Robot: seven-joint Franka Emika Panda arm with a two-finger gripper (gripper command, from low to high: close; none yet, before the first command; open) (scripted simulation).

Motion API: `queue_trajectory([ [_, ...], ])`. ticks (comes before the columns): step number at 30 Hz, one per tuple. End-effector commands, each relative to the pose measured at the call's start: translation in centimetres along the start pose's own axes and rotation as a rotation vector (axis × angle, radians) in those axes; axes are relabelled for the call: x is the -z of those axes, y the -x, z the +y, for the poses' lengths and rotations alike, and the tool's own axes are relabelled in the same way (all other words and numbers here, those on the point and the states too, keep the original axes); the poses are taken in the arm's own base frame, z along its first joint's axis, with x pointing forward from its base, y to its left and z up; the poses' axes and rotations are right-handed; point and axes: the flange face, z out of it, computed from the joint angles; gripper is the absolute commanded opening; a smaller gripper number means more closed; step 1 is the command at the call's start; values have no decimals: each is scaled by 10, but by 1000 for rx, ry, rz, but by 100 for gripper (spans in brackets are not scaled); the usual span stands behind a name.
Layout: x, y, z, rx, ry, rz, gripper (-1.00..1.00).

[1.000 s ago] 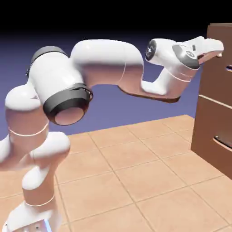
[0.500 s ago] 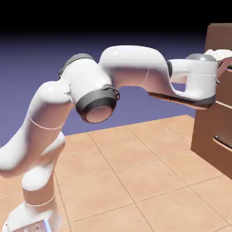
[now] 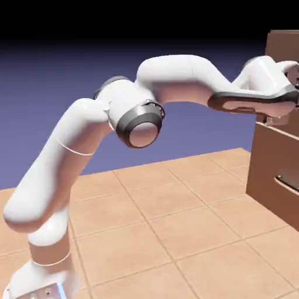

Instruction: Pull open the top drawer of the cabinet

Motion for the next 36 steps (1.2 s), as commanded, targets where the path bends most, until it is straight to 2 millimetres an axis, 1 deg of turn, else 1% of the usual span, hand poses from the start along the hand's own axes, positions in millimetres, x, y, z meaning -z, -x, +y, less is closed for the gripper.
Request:
queue_trajectory([
  [1, -3, -1, -1, 0, 0, -1, 0],
  [9, -24, -3, -4, -2, -4, -4, 0],
  [18, -44, 1, 2, 1, 1, 2, 0],
  [19, -44, 1, 2, 1, 1, 2, 0],
  [20, -44, 1, 2, 1, 1, 2, -100],
  [21, -44, 1, 2, 1, 1, 2, -100],
  [27, -28, 1, 2, 1, 1, 2, -100],
  [32, -5, 1, 2, 1, 1, 2, -100],
  [36, 17, 1, 2, 1, 1, 2, -100],
])
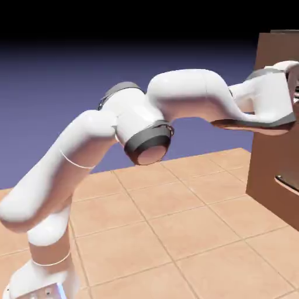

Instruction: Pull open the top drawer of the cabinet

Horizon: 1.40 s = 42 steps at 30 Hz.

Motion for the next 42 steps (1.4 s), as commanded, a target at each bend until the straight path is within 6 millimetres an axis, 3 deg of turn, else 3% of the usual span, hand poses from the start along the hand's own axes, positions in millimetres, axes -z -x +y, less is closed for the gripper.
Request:
queue_trajectory([
  [1, 6, 0, 0, 0, 0, 0, -100],
  [13, 85, 0, 0, 0, 0, 0, -100],
  [32, 176, 0, 0, 0, 0, 0, -100],
  [42, 236, 0, 0, 0, 0, 0, -100],
])
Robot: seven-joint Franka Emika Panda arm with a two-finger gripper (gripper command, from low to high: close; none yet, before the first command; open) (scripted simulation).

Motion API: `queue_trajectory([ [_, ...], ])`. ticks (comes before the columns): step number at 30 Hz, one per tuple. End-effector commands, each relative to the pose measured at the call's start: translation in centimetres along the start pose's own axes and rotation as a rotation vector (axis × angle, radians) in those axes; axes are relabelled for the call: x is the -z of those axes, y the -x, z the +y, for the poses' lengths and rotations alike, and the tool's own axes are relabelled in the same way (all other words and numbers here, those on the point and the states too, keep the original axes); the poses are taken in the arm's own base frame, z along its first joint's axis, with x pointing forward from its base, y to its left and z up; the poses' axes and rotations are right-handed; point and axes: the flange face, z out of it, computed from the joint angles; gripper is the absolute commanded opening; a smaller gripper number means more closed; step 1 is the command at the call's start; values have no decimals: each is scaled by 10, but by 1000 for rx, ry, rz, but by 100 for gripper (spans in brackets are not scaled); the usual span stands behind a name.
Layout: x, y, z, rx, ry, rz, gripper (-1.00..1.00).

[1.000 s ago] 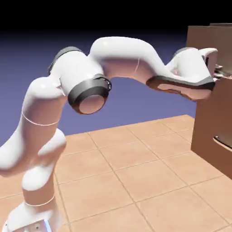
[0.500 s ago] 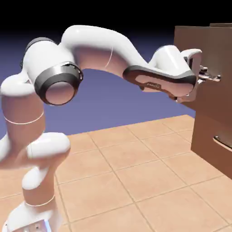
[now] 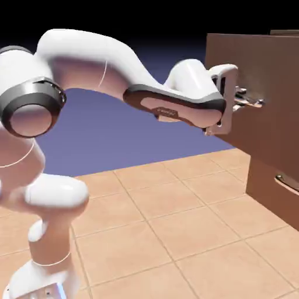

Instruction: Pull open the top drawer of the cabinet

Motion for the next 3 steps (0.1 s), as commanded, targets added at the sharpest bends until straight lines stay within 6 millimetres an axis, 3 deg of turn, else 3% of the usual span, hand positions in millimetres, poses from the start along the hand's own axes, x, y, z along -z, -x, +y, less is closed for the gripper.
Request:
queue_trajectory([
  [1, 0, 0, 0, 0, 1, 0, 100],
  [3, 11, 1, 0, -3, -1, -1, 100],
])
